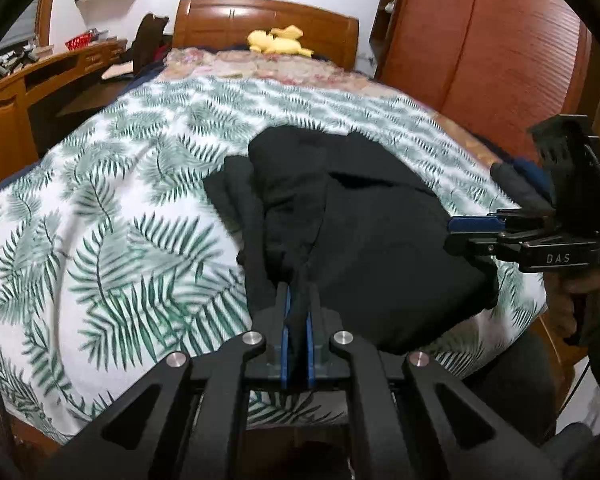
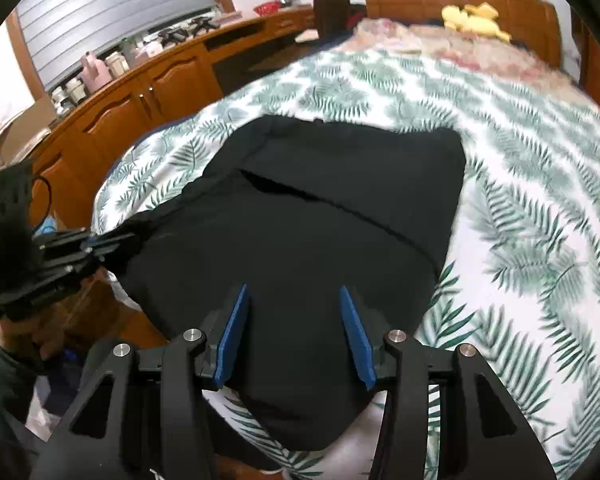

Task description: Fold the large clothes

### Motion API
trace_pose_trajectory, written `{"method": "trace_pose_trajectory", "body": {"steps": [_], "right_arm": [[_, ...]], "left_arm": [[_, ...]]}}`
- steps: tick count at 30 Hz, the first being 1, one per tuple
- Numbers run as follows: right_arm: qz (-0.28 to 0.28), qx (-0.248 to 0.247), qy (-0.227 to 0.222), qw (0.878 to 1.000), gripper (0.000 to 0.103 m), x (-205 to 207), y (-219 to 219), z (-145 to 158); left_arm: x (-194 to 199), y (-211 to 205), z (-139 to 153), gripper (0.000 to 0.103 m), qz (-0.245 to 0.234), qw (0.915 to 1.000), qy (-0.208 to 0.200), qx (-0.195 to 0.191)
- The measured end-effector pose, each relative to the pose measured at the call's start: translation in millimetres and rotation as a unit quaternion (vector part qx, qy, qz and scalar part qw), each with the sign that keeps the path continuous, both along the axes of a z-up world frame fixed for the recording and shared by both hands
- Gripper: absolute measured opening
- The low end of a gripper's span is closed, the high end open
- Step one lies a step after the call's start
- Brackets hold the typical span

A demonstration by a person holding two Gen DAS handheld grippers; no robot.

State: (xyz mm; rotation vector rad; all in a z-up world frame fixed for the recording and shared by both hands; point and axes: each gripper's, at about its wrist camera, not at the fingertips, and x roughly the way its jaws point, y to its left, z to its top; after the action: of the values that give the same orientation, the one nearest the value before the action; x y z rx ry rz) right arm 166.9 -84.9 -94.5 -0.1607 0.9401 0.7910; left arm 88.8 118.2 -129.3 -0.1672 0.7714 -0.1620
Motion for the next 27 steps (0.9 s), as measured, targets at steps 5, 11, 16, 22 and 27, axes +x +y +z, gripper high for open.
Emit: {"method": "trace_pose_trajectory", "body": {"steps": [5, 11, 16, 22, 27], "right_arm": [[0.003, -0.014, 0.022, 1.0, 0.048, 2.3, -0.4, -29.3], [0.025, -0.022, 0.015, 0.999, 0.047, 4.0, 0.5, -21.3], [0.01, -0.038, -0.009, 0.999, 0.047, 26.6, -10.3, -2.8], [-0.014, -0.028, -0.027, 0.999, 0.048, 83.8, -15.8, 13.2], [-0.031, -0.005, -0.035, 0.999, 0.06, 131.6, -13.8, 2.3]], "left_arm": [[3.8, -1.1, -12.6, 0.004, -0.003, 0.9999, 0.016, -0.003], [5.8, -0.9, -14.8, 0.004, -0.005, 0.9998, 0.02, 0.002], [3.7, -2.1, -15.0, 0.004, -0.001, 0.9998, 0.02, 0.005], [4.1, -5.2, -14.0, 0.004, -0.003, 0.9996, 0.02, 0.02], [5.3, -3.3, -16.2, 0.005, -0.002, 0.9996, 0.025, 0.015]]}}
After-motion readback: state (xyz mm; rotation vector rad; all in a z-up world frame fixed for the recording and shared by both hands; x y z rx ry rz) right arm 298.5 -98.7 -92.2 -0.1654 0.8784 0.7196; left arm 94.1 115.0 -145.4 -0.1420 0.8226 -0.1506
